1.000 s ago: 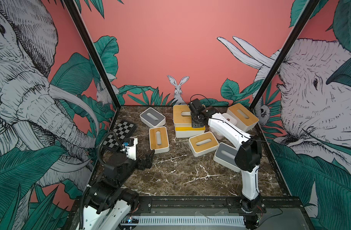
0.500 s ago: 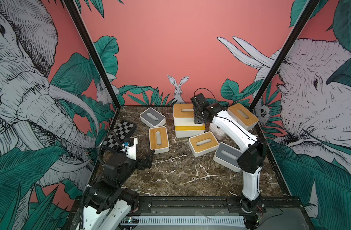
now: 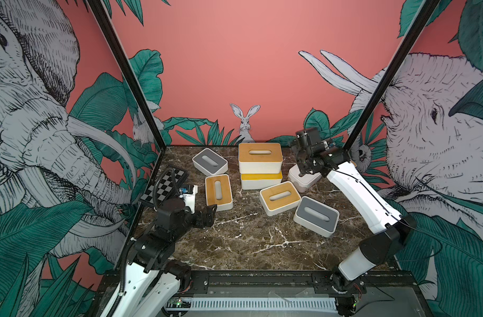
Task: Stack the tissue boxes
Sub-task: Place the tissue box at the tissue box.
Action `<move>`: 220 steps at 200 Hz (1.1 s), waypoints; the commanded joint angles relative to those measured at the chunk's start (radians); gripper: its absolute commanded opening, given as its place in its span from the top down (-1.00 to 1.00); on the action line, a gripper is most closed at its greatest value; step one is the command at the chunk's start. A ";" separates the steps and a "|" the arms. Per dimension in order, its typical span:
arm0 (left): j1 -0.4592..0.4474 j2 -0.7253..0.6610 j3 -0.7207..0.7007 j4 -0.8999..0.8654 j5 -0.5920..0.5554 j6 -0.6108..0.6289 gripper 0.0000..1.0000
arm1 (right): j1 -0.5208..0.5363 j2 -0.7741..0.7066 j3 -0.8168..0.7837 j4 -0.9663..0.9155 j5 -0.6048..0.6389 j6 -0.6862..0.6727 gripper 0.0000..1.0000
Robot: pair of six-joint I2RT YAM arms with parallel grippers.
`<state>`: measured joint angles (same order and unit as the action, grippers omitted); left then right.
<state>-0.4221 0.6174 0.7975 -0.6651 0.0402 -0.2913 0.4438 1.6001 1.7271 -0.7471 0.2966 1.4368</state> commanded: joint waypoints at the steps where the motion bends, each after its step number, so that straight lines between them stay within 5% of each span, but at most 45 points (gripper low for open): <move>1: 0.010 0.134 0.101 0.064 0.070 -0.021 -0.99 | -0.090 -0.014 -0.011 0.039 -0.176 -0.322 -0.99; 40: 0.034 0.529 0.328 0.296 0.231 -0.220 -0.99 | -0.206 0.113 0.114 -0.005 -0.367 -0.592 -0.99; 105: 0.051 1.058 0.751 0.376 0.306 -0.337 -0.97 | -0.255 0.334 0.246 0.066 -0.678 -0.669 -0.99; 220: -0.006 1.320 0.994 0.326 0.342 -0.358 -0.97 | -0.254 0.432 0.184 0.240 -0.900 -0.581 -0.99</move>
<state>-0.4080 1.9553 1.7664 -0.3172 0.3626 -0.6453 0.1875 2.0247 1.9282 -0.5716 -0.5507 0.8371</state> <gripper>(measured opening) 0.983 0.992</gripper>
